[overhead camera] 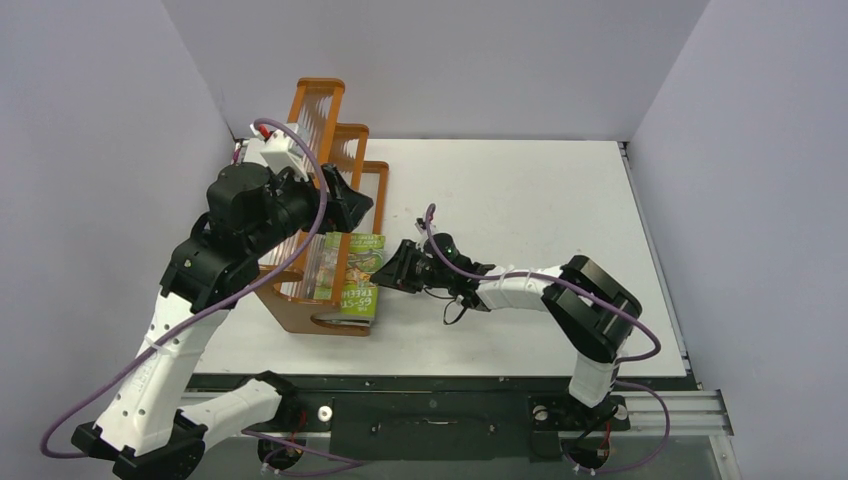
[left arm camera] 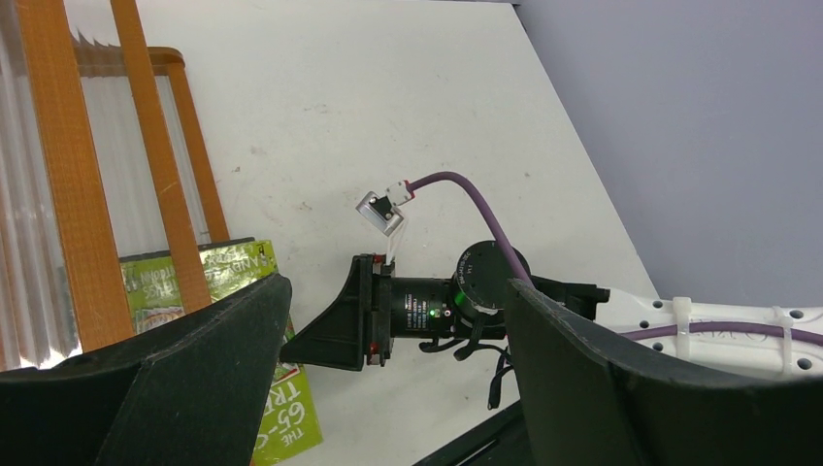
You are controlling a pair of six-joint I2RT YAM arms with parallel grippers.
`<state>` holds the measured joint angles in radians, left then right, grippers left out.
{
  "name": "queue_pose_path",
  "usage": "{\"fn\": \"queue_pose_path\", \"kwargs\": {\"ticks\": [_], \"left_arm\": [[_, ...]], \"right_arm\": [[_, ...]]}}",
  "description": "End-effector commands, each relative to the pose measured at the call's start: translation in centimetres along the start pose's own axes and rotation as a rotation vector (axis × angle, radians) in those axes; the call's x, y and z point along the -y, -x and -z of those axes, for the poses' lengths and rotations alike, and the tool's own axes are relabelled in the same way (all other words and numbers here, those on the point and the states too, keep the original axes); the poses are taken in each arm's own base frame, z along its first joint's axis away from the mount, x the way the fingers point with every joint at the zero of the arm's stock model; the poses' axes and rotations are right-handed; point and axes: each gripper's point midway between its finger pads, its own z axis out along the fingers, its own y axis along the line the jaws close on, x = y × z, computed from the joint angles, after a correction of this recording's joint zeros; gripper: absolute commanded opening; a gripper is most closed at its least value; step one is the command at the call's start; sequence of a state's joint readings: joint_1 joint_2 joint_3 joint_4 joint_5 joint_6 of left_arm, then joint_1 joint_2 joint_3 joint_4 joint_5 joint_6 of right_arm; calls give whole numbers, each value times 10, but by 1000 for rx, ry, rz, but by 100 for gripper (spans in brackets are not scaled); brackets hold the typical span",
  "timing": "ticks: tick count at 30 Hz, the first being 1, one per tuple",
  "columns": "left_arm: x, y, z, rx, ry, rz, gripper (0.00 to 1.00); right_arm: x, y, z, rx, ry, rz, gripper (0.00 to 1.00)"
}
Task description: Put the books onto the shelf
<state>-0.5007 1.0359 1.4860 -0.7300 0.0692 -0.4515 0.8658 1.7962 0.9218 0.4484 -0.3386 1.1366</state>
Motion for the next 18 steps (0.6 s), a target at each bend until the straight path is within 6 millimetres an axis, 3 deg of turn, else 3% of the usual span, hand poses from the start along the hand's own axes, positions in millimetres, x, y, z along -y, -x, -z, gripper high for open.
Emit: {"fn": "queue_pose_path", "kwargs": {"ticks": [1,6,18], "left_arm": [[4,6,-2,21,-22,-3,79],[4,6,-3,21,-23,-2,79],[1,3,-3,15,-12,0,79]], "right_arm": [[-15,3,10,29,35,41,23],[-16,0,8,14,46,48,15],[-35,-7,7,1,85,76,14]]}}
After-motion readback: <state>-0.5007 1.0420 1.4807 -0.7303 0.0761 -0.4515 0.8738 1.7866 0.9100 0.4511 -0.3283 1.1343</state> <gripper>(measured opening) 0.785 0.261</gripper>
